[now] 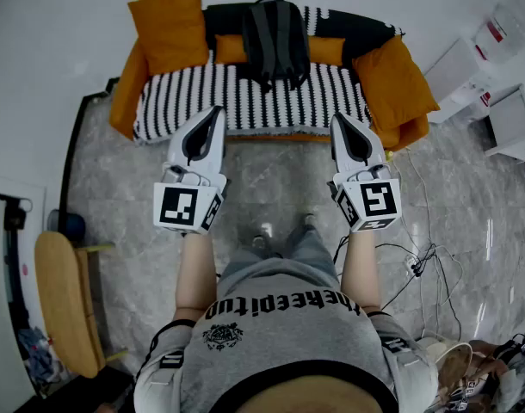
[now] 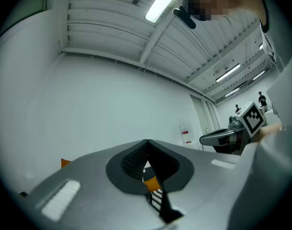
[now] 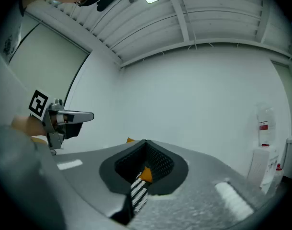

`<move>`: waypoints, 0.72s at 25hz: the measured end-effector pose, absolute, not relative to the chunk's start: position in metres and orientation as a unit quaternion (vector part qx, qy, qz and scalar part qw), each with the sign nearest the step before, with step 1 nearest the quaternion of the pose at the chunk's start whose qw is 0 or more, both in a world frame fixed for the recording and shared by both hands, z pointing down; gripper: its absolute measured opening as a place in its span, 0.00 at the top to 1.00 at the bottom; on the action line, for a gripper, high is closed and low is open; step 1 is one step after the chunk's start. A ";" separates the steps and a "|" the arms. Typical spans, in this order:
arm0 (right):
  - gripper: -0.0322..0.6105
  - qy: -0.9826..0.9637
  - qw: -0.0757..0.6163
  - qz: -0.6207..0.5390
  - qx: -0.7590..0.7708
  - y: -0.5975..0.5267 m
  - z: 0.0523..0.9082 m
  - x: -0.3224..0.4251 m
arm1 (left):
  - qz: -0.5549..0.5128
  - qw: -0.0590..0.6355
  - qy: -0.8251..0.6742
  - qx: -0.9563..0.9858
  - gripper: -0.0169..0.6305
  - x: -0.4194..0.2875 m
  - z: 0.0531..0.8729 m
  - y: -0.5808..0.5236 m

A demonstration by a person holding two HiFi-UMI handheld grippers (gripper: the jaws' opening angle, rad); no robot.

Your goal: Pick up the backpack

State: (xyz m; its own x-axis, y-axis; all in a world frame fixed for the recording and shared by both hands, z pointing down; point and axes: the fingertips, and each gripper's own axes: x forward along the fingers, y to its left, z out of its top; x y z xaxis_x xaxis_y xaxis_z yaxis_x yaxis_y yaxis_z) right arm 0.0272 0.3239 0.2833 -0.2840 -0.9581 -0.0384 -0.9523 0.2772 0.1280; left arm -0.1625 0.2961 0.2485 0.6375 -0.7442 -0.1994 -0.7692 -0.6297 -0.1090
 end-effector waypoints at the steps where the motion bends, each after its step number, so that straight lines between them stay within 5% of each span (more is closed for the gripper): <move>1: 0.95 -0.799 0.024 -0.063 0.598 0.324 0.283 0.027 | 0.068 0.092 0.420 -0.900 0.96 -0.162 0.248 0.296; 18: 0.95 -0.799 0.002 -0.064 0.598 0.316 0.279 0.007 | 0.071 0.091 0.420 -0.900 0.96 -0.187 0.251 0.290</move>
State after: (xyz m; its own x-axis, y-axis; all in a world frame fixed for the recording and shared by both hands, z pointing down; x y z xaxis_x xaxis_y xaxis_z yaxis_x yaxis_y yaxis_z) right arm 0.0066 0.3159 0.2795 -0.2844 -0.9559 -0.0737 -0.9555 0.2763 0.1037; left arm -0.1874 0.2903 0.2510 0.6378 -0.7425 -0.2045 -0.7685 -0.6312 -0.1049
